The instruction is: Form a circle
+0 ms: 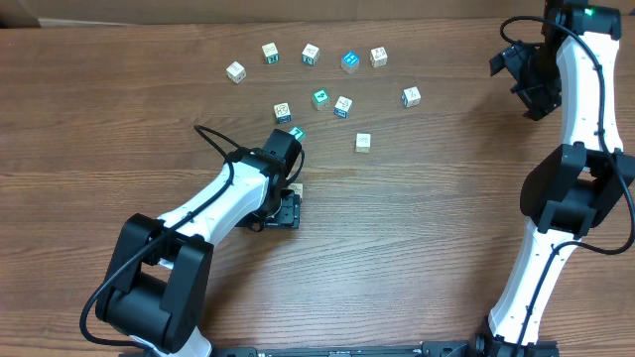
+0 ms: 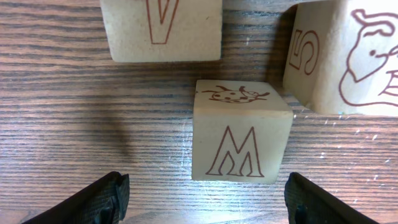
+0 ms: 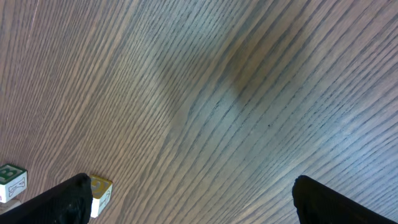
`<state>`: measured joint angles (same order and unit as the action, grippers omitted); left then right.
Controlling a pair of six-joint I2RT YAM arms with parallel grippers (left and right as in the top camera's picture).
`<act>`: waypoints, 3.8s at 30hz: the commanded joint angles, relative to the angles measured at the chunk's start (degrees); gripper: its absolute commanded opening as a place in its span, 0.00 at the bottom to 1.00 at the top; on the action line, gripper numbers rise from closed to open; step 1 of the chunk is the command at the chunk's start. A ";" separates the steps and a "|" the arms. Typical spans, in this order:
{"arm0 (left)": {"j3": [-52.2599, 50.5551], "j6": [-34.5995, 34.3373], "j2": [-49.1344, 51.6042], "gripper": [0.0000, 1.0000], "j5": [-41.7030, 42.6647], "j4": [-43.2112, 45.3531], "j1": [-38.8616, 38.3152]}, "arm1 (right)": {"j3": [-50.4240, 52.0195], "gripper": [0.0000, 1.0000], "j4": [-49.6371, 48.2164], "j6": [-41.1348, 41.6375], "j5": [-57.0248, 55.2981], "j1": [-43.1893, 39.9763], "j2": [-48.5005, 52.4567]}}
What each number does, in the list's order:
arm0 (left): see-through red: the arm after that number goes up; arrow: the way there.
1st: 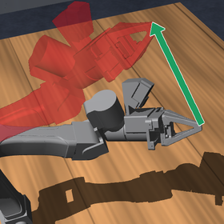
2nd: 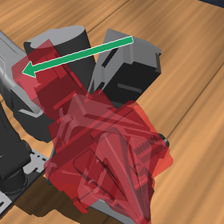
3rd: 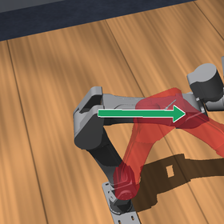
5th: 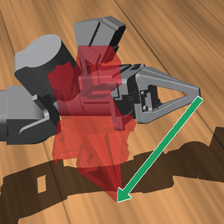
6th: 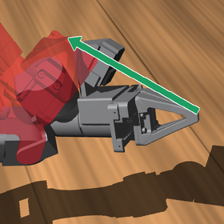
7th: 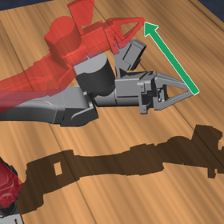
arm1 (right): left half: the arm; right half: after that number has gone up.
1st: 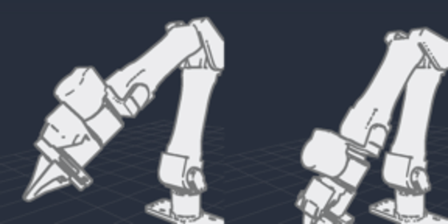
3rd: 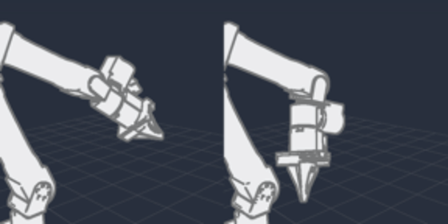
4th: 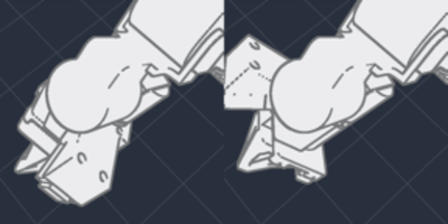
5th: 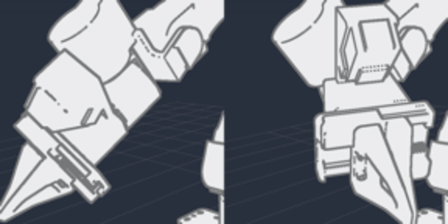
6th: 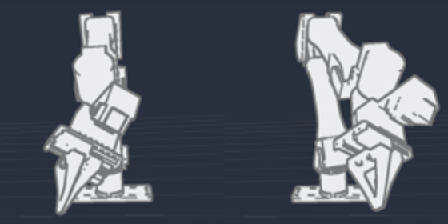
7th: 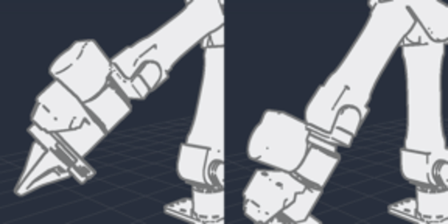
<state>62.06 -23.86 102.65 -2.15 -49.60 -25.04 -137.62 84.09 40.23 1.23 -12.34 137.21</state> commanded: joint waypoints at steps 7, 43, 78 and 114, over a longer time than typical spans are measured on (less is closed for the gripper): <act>-0.63 0.11 0.02 0.77 0.26 -0.07 -0.11 | -0.98 1.00 -0.04 -0.15 -0.09 -0.11 -1.55; -0.63 0.09 0.02 0.78 0.26 -0.74 -0.11 | -0.98 1.00 -0.04 -0.15 -0.09 -0.11 -1.55; -0.63 0.09 0.02 0.76 0.31 -1.31 -0.11 | -0.98 1.00 -0.04 -0.15 -0.09 -0.11 -1.55; -0.63 0.07 0.02 0.39 0.63 2.32 -0.11 | -0.98 1.00 -0.04 -0.15 -0.09 -0.11 -1.55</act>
<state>61.95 -23.86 102.65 -2.11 -47.88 -25.04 -137.62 84.09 40.21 1.26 -12.34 137.21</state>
